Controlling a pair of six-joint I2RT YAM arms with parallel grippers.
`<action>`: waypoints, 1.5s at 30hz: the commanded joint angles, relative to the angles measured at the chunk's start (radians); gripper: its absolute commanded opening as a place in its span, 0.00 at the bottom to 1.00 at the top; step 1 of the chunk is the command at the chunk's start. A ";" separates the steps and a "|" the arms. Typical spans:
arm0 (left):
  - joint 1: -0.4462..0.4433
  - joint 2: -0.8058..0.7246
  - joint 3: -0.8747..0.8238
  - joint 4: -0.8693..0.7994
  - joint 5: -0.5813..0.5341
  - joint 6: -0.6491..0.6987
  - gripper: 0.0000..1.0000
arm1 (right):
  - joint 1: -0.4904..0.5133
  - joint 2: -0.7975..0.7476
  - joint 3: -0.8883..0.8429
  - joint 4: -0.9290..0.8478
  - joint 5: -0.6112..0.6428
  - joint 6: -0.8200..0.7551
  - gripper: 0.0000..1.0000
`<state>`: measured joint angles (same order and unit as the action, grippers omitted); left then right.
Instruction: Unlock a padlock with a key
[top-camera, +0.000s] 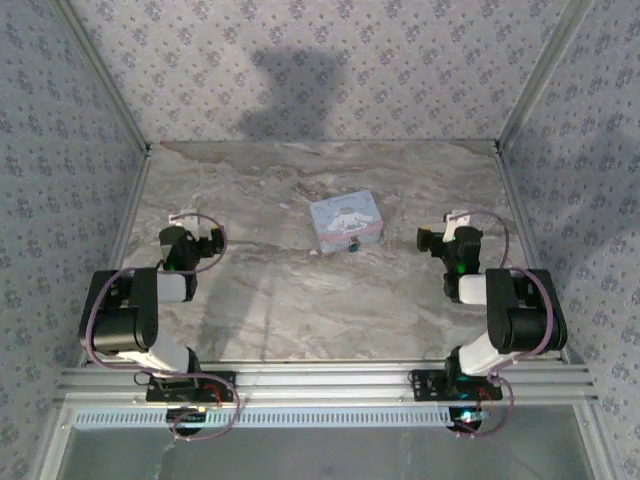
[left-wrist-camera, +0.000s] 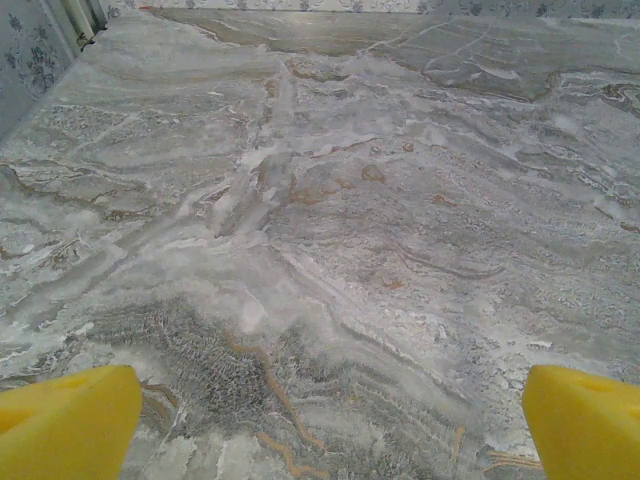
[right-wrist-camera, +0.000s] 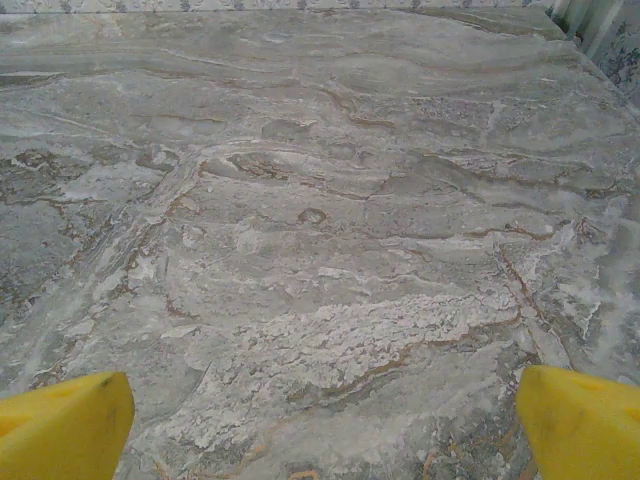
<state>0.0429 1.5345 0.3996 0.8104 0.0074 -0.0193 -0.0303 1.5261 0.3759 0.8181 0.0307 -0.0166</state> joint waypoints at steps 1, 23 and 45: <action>-0.008 -0.001 0.016 -0.001 -0.006 -0.005 0.98 | -0.002 -0.001 0.008 0.006 0.017 0.000 1.00; -0.010 -0.001 0.017 -0.005 -0.007 -0.005 0.98 | -0.008 -0.001 0.009 0.007 0.006 0.004 1.00; -0.070 -0.460 0.270 -0.766 0.161 -0.509 0.98 | 0.064 -0.486 0.210 -0.804 -0.079 0.314 0.96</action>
<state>0.0162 1.0740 0.6323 0.2413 0.0521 -0.3649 -0.0074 1.0752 0.5098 0.2787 -0.0051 0.1772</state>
